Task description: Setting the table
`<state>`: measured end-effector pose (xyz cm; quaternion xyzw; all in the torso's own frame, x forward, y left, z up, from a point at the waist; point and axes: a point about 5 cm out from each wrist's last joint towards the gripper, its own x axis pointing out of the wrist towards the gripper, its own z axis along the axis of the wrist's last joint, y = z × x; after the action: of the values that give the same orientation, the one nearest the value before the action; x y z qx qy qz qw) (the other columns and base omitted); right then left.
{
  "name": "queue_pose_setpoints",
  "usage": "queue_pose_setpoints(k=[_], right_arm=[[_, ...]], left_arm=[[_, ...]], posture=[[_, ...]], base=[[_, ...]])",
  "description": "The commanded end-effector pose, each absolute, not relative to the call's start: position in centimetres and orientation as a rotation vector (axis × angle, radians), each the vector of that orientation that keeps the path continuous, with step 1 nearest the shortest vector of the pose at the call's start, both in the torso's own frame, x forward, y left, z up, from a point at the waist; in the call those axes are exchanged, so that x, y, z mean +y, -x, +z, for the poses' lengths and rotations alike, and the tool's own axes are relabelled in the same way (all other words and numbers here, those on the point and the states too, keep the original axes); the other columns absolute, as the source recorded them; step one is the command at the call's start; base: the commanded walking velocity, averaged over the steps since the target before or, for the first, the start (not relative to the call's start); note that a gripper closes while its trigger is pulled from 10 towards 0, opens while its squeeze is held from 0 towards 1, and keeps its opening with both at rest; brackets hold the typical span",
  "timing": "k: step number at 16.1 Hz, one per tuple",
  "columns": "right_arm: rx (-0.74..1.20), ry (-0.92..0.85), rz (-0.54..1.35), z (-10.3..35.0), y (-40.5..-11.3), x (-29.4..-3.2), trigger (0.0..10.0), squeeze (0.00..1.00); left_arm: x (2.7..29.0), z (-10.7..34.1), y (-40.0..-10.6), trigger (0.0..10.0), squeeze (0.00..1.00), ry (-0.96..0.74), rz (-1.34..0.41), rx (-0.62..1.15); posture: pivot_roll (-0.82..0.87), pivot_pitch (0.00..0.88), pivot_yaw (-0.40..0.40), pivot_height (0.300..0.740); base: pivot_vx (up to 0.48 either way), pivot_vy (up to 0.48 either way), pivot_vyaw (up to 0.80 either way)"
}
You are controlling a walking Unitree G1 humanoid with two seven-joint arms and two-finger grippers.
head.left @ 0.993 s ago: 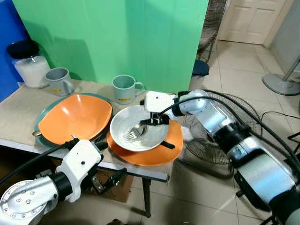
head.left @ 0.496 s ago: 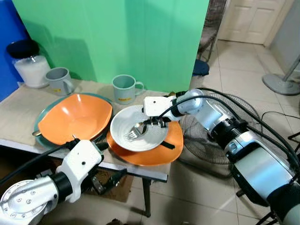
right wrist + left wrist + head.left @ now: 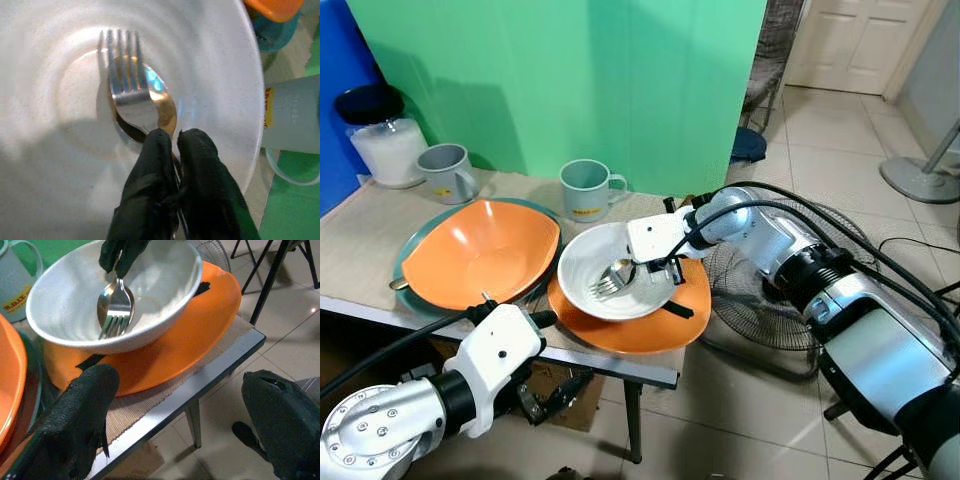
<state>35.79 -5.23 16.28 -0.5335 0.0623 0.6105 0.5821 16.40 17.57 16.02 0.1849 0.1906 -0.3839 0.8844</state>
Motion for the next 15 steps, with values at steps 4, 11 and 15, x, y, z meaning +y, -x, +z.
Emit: queue_pose_setpoints(k=[4,11,15], right_arm=[[0.17,1.345,1.461,16.3,-35.7,-5.6,6.3,0.0],[0.087,1.254,1.505,17.9,-35.3,-4.3,0.0,0.0],[0.039,1.22,1.498,19.9,-35.4,-4.2,10.0,0.17]], left_arm=[[17.4,15.9,-16.3,10.0,0.0,-0.4,-0.824,0.404],[17.4,16.0,-16.3,10.0,0.0,-0.407,-0.82,0.403],[17.3,16.1,-16.3,10.0,0.0,-0.405,-0.819,0.394]], posture=[[-0.04,0.0,0.009,0.74],[-0.03,0.0,0.007,0.74],[-0.04,0.0,0.0,0.74]], base=[[0.0,0.0,0.0],[0.0,0.0,0.0],[0.0,0.0,0.0]])
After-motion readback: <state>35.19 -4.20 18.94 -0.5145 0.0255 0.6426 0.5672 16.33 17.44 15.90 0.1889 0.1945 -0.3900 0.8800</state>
